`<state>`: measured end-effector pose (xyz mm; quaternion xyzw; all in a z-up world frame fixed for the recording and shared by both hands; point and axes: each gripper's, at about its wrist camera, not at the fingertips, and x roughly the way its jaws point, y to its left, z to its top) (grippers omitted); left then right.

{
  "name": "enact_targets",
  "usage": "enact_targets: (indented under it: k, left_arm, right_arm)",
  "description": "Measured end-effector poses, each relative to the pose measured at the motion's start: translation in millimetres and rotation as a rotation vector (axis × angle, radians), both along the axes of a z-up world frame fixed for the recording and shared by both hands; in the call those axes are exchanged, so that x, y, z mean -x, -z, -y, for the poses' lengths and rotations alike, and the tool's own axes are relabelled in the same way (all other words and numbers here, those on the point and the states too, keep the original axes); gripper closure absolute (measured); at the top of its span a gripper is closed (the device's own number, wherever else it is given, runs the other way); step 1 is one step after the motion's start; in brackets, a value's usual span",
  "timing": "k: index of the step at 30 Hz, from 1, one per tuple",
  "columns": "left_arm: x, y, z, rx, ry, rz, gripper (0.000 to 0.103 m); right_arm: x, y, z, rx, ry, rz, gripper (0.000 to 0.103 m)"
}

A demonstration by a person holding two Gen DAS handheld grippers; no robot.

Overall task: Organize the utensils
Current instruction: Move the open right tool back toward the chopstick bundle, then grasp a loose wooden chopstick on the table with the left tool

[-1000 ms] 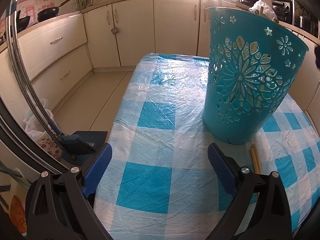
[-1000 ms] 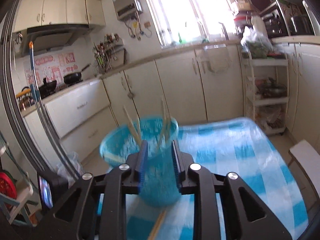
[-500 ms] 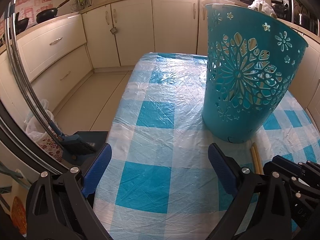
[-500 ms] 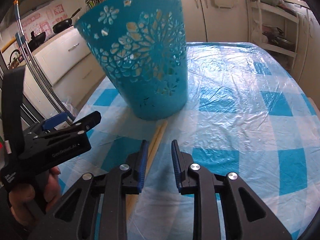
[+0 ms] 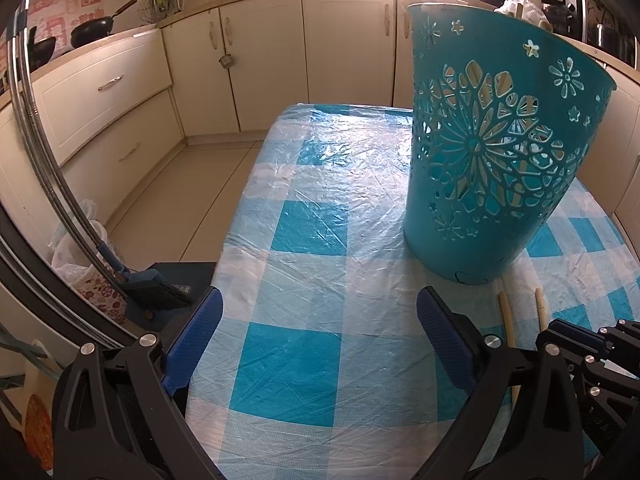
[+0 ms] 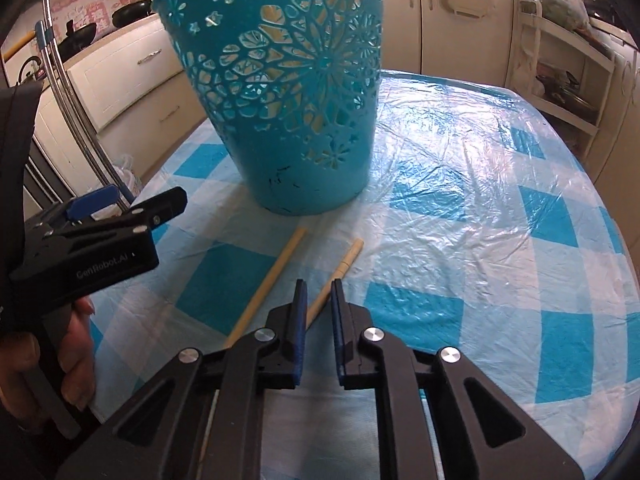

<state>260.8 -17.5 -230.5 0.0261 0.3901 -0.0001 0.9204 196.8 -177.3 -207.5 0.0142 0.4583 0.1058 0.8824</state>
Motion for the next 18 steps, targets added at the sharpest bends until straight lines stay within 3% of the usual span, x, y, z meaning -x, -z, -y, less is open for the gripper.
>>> enact_targets:
  k: [4,8,9,11,14,18]
  left_arm:
    - [3,-2,3,0.007,0.033,0.010,0.009]
    - [12,-4,19,0.140,0.162,-0.062,0.009]
    - [15,-4,27,0.140,0.186,-0.076,0.009]
    - [20,-1,48,0.094,0.237,-0.090,0.010]
    - [22,6,75,0.018,0.280,-0.130,0.022]
    - [19,14,91,-0.011,0.277,-0.166,0.037]
  right_arm:
    - [3,-1,10,0.027,0.004,-0.002,0.091]
    - [4,-1,28,-0.012,0.051,-0.016,0.091]
    - [5,-1,33,-0.026,0.065,-0.019,0.091]
    - [6,0,40,-0.046,0.087,-0.022,0.090]
    - [7,-1,48,-0.065,0.110,-0.025,0.089]
    - [9,0,51,-0.082,0.117,-0.023,0.088]
